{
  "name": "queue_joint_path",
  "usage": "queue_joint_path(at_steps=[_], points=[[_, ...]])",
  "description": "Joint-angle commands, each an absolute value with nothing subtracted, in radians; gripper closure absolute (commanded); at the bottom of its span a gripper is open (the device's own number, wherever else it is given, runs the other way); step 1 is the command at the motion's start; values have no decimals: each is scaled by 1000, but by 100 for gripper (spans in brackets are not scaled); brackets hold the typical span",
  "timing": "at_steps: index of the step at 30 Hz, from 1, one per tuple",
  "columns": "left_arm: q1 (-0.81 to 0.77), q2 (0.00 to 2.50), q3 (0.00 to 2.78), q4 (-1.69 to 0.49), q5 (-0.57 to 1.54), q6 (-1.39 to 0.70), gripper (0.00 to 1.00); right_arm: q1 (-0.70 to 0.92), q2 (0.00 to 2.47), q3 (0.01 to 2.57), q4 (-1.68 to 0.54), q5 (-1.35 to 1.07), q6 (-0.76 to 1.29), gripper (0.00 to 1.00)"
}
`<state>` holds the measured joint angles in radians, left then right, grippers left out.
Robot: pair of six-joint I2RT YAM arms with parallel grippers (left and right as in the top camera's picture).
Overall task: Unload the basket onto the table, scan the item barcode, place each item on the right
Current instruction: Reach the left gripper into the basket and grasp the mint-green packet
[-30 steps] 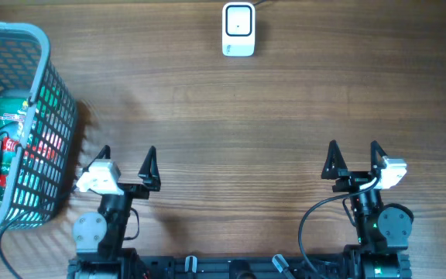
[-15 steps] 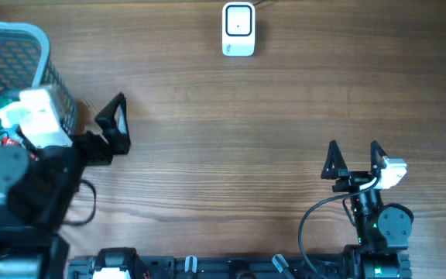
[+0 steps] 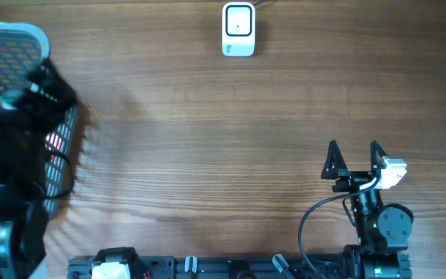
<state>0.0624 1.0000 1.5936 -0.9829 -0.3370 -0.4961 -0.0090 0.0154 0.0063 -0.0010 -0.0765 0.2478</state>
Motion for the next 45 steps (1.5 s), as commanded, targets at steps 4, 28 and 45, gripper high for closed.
queue_joint_path(at_steps=[4, 28, 45], points=[[471, 1145, 1682, -1110, -340, -693, 0, -3, 7, 5, 1, -60, 239, 0], [827, 1876, 1546, -1260, -252, -865, 0, -3, 7, 5, 1, -60, 239, 0], [810, 1891, 1178, -983, -252, -905, 96, -3, 7, 5, 1, -60, 239, 0]])
